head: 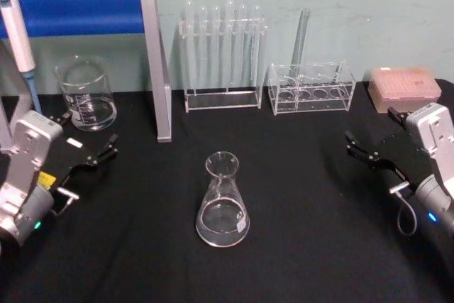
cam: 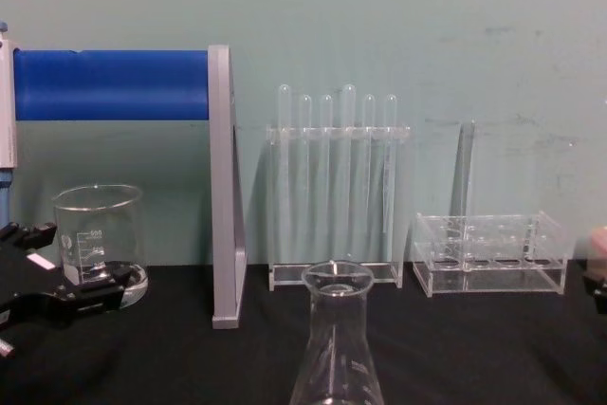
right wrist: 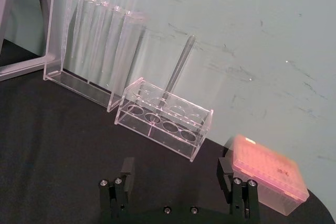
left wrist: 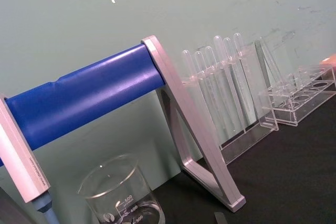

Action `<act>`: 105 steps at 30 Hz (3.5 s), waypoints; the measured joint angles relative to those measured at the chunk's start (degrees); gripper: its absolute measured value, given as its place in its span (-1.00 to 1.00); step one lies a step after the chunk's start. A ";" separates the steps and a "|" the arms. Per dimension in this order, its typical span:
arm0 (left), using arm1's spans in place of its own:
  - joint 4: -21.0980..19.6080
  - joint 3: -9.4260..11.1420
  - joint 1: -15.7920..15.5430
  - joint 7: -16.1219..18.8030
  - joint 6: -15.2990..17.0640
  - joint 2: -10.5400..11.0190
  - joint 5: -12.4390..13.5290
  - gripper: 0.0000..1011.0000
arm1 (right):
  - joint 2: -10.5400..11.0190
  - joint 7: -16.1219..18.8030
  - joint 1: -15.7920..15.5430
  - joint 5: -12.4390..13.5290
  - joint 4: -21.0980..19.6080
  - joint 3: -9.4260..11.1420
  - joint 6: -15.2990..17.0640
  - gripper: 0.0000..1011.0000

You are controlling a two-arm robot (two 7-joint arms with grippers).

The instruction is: Grasp the erlenmeyer flask with one hand, shake it three times, then place it back.

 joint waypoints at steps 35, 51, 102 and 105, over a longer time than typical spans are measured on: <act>0.00 0.00 0.00 0.00 0.00 0.00 0.00 0.98 | 3.29 17.39 -3.38 10.77 -7.51 4.64 2.27 0.98; 0.00 0.00 0.00 0.00 0.00 0.00 0.00 0.98 | 4.42 33.99 -4.32 16.77 -11.50 4.09 2.43 0.98; 0.00 0.00 0.00 0.00 0.00 0.00 0.00 0.98 | -7.02 44.23 10.34 17.22 2.50 -8.98 5.87 0.98; 0.00 0.00 0.00 0.00 0.00 0.00 0.00 0.98 | -7.34 44.07 10.73 17.00 3.05 -9.32 6.09 0.98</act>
